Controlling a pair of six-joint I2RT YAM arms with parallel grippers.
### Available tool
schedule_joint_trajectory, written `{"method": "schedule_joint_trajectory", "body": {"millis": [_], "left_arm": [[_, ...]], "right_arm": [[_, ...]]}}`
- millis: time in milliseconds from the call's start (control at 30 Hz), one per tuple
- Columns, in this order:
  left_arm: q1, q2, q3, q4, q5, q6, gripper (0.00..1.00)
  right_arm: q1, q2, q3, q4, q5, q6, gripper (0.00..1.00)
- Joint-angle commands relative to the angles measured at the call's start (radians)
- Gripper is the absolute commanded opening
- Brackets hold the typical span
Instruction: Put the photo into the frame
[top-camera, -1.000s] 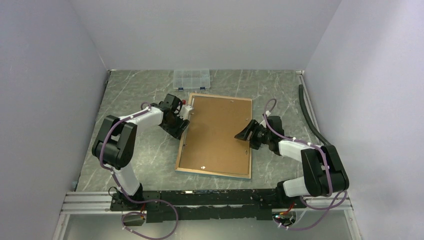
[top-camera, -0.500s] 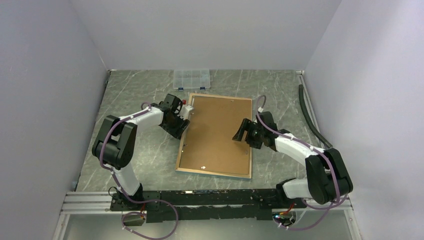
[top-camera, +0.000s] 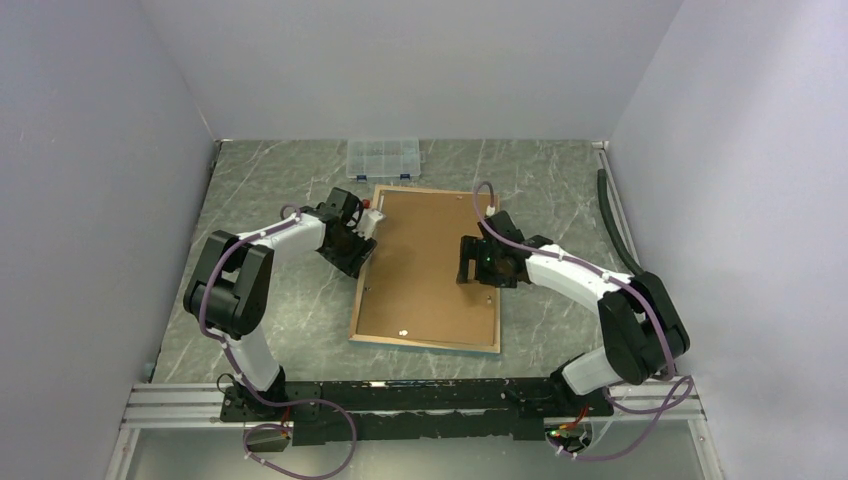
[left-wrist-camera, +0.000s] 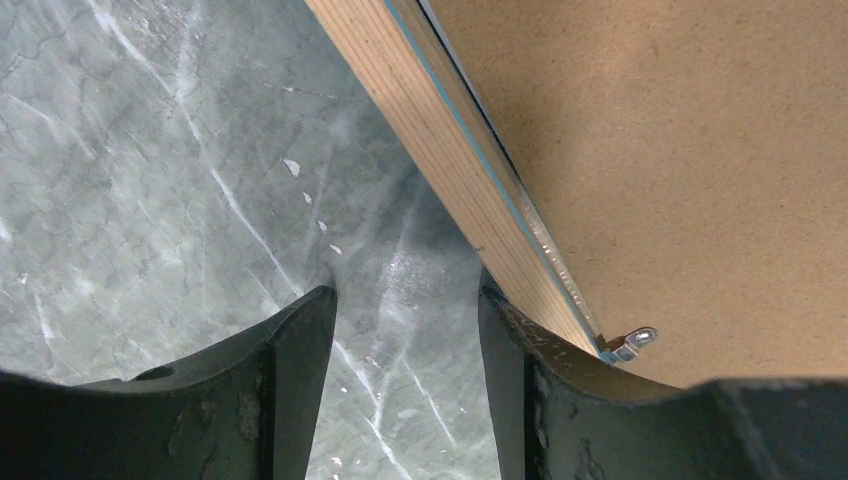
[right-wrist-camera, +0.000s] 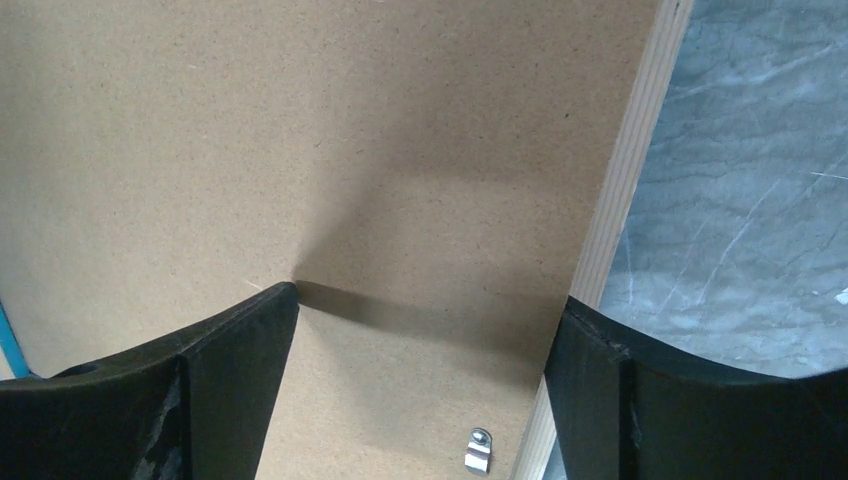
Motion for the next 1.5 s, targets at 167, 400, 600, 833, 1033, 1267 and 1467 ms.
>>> {"method": "schedule_joint_trajectory", "body": {"millis": [167,400,600,833,1033,1267,1467], "left_arm": [[0.014,-0.035,0.007,0.012,0.077,0.014,0.6],[0.08,-0.011,0.059,0.007,0.091,0.015,0.6],[0.081,0.055,0.076,0.031,0.092,0.005,0.59],[0.081,0.111,0.083,0.043,0.096,0.018,0.58],[0.091,0.091,0.095,0.028,0.096,0.038,0.58],[0.176,0.127,0.216,-0.001,0.097,0.043,0.6],[0.179,0.255,0.31,0.005,0.038,0.036,0.6]], "right_arm": [[0.02,-0.073,0.045,0.081,-0.071,-0.075,1.0],[-0.009,-0.075,0.023,0.116,-0.112,-0.076,1.0],[-0.009,-0.074,-0.008,0.214,-0.197,-0.089,1.0],[-0.009,-0.075,0.007,0.253,-0.274,-0.113,1.0],[-0.015,-0.085,0.048,0.175,-0.164,-0.177,1.0],[-0.02,-0.047,0.028,0.222,-0.222,-0.19,1.0],[-0.024,-0.041,0.018,0.229,-0.233,-0.191,1.0]]}}
